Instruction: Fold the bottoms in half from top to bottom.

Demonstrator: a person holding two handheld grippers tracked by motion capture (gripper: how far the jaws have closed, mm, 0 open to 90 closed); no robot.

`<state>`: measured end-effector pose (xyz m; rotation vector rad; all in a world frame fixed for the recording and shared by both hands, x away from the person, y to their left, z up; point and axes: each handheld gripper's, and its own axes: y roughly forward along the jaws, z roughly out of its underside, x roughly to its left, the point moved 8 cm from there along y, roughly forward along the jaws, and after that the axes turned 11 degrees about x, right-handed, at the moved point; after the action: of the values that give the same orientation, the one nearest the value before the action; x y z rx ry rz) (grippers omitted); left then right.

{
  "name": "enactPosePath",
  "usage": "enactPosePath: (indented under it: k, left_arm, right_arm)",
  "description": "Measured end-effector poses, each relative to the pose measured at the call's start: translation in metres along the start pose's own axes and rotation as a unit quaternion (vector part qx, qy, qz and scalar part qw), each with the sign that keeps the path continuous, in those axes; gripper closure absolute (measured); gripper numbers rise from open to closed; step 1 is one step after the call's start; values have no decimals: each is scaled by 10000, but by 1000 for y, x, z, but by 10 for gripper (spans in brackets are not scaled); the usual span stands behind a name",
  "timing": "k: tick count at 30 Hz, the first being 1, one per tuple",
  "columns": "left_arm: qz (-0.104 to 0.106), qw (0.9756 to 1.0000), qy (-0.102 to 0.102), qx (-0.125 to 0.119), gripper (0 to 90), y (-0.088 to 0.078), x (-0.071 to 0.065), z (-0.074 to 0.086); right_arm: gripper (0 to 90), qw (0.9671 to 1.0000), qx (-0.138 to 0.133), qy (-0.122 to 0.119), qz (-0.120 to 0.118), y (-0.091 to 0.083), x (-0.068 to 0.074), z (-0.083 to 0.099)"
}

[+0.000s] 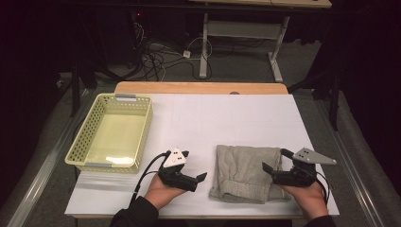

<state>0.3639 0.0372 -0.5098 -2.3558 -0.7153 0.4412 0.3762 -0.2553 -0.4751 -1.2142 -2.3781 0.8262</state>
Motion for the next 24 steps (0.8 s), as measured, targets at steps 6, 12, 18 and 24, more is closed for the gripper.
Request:
enactPosePath:
  k: [6, 12, 18, 24]
  left_arm:
    - [23, 9999, -160, -11, 0, 5, 10, 7]
    - [-126, 9998, 130, -23, 0, 7, 4, 8]
    - [-150, 9998, 155, -25, 0, 7, 3, 9]
    - [-141, 9998, 133, -23, 0, 7, 4, 9]
  right_arm:
    - [0, 10000, 56, 50, 1, 13, -11, -8]
    - [0, 9998, 115, 173, 44, 23, -25, -15]
    - [145, 9983, 173, 540, 144, 31, -42, -15]
    - [340, 9962, 328, 798, 144, 32, -52, -3]
